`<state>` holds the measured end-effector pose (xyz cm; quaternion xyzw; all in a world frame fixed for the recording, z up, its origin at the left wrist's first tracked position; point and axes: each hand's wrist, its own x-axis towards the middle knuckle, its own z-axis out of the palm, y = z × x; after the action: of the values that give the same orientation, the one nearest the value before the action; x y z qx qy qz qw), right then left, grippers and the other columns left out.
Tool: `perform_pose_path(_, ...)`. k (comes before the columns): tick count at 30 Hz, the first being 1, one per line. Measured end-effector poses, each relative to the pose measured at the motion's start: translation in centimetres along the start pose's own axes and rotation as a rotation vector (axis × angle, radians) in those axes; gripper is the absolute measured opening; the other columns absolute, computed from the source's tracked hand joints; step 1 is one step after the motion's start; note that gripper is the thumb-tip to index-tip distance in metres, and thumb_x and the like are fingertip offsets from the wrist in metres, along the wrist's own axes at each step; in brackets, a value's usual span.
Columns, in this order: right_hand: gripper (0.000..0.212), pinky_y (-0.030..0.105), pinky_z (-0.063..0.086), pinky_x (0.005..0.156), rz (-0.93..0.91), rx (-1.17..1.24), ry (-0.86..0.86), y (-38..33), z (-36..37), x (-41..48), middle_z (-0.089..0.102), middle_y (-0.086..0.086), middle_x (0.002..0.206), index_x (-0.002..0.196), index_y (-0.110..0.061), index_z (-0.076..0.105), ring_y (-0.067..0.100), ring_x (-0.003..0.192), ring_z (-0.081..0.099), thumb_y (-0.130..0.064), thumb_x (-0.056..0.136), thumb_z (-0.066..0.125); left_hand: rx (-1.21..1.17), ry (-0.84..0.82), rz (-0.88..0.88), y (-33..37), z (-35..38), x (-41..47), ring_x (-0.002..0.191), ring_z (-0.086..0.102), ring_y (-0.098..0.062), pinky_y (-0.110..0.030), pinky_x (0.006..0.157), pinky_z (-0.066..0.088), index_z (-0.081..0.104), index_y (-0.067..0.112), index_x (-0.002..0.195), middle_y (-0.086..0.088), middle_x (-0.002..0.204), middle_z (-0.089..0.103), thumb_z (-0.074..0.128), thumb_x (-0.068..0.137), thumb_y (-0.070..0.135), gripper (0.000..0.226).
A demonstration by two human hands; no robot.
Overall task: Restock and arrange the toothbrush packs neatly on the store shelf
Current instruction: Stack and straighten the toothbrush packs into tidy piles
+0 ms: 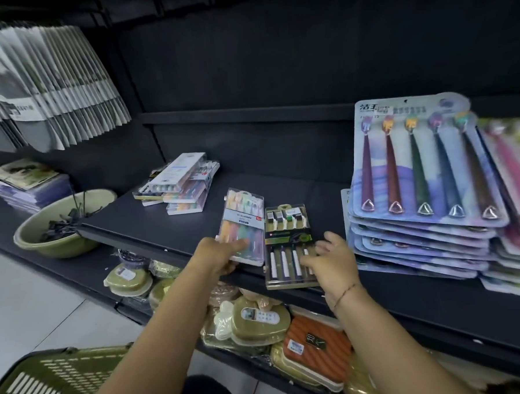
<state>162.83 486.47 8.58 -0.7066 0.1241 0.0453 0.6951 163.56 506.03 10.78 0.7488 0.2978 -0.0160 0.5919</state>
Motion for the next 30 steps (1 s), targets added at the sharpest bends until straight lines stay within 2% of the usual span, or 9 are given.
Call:
perform_pose_path(4, 0.071, 0.039, 0.035, 0.102, -0.043, -0.584, -0.012, -0.2, 0.9, -1.8, 0.047, 0.002, 0.137, 0.137, -0.015, 0.04, 0.026, 0.125, 0.043, -0.04, 0.08, 0.073, -0.253, -0.134, -0.074, -0.6, -0.1, -1.9, 0.077, 0.066, -0.024, -0.027, 0.054, 0.059, 0.055, -0.004, 0.116, -0.019, 0.103, 0.067, 0.07, 0.089, 0.011, 0.034)
perform_pose_path(6, 0.066, 0.041, 0.03, 0.103, -0.068, -0.71, 0.018, -0.4, 1.1, -2.9, 0.046, -0.001, 0.139, 0.137, -0.018, 0.039, 0.027, 0.132, 0.037, -0.047, 0.085, 0.066, -0.302, -0.111, -0.072, -1.2, 0.3, -2.7, 0.079, 0.067, -0.025, -0.029, 0.058, 0.061, 0.054, -0.001, 0.119, -0.016, 0.107, 0.067, 0.07, 0.09, 0.012, 0.036)
perform_pose_path(10, 0.078, 0.037, 0.034, 0.111, -0.067, -0.366, -0.047, 0.3, -0.2, -3.2, 0.044, 0.001, 0.148, 0.151, -0.019, 0.028, 0.023, 0.133, 0.042, -0.017, 0.085, 0.069, -0.389, -0.082, -0.104, -2.8, 0.2, -3.9, 0.087, 0.067, -0.028, -0.033, 0.067, 0.06, 0.051, 0.004, 0.127, -0.014, 0.115, 0.065, 0.075, 0.086, 0.016, 0.049)
perform_pose_path(15, 0.085, 0.032, 0.046, 0.092, 0.075, 0.156, -0.046, -0.6, -2.0, -4.4, 0.043, 0.018, 0.146, 0.151, -0.003, 0.025, 0.019, 0.113, 0.051, 0.02, 0.079, 0.063, -0.584, -0.148, -0.18, -4.4, -0.4, -6.1, 0.085, 0.072, -0.031, -0.032, 0.059, 0.061, 0.049, -0.001, 0.131, -0.021, 0.122, 0.063, 0.07, 0.087, 0.007, 0.049)
perform_pose_path(18, 0.055, 0.037, 0.049, 0.083, 0.175, 0.318, -0.115, -0.6, -2.3, -4.7, 0.058, 0.022, 0.123, 0.133, 0.002, 0.051, 0.029, 0.103, 0.062, 0.013, 0.081, 0.065, -0.623, -0.153, -0.192, -5.3, -0.4, -7.4, 0.087, 0.072, -0.032, -0.034, 0.059, 0.061, 0.052, -0.001, 0.128, -0.022, 0.121, 0.063, 0.07, 0.086, 0.004, 0.045)
perform_pose_path(21, 0.015, 0.045, 0.055, 0.082, 0.208, 0.168, -0.282, -0.8, -2.7, -6.4, 0.071, 0.018, 0.092, 0.101, -0.005, 0.067, 0.028, 0.078, 0.068, -0.001, 0.087, 0.065, -0.638, -0.17, -0.202, -5.7, -0.4, -8.8, 0.093, 0.07, -0.033, -0.038, 0.064, 0.062, 0.056, 0.0, 0.118, -0.022, 0.121, 0.063, 0.069, 0.087, 0.005, 0.035)
perform_pose_path(24, 0.016, 0.052, 0.058, 0.082, 0.045, -0.103, -0.376, -0.7, -4.3, -8.1, 0.072, 0.012, 0.103, 0.104, -0.016, 0.062, 0.03, 0.089, 0.072, -0.01, 0.09, 0.064, -0.713, -0.162, -0.113, -5.6, -0.2, -11.0, 0.102, 0.068, -0.033, -0.038, 0.072, 0.061, 0.056, 0.001, 0.122, -0.02, 0.121, 0.065, 0.068, 0.087, 0.009, 0.038)
perform_pose_path(26, 0.013, 0.046, 0.058, 0.082, -0.155, -0.278, -0.377, -0.9, -6.1, -9.6, 0.072, 0.001, 0.098, 0.102, -0.023, 0.06, 0.019, 0.087, 0.071, -0.02, 0.09, 0.065, -0.742, -0.138, 0.004, -4.8, 0.0, -12.8, 0.105, 0.067, -0.032, -0.034, 0.072, 0.062, 0.056, 0.006, 0.122, -0.018, 0.116, 0.068, 0.069, 0.083, 0.013, 0.042)
perform_pose_path(30, 0.013, 0.028, 0.05, 0.074, -0.477, -0.487, -0.17, -2.2, -10.9, -12.8, 0.068, -0.012, 0.084, 0.097, -0.029, 0.056, 0.002, 0.076, 0.062, -0.038, 0.091, 0.062, -0.688, -0.134, 0.261, -1.5, 0.8, -16.6, 0.08, 0.071, -0.02, -0.022, 0.055, 0.056, 0.059, 0.015, 0.116, -0.011, 0.104, 0.072, 0.068, 0.075, 0.027, 0.044)
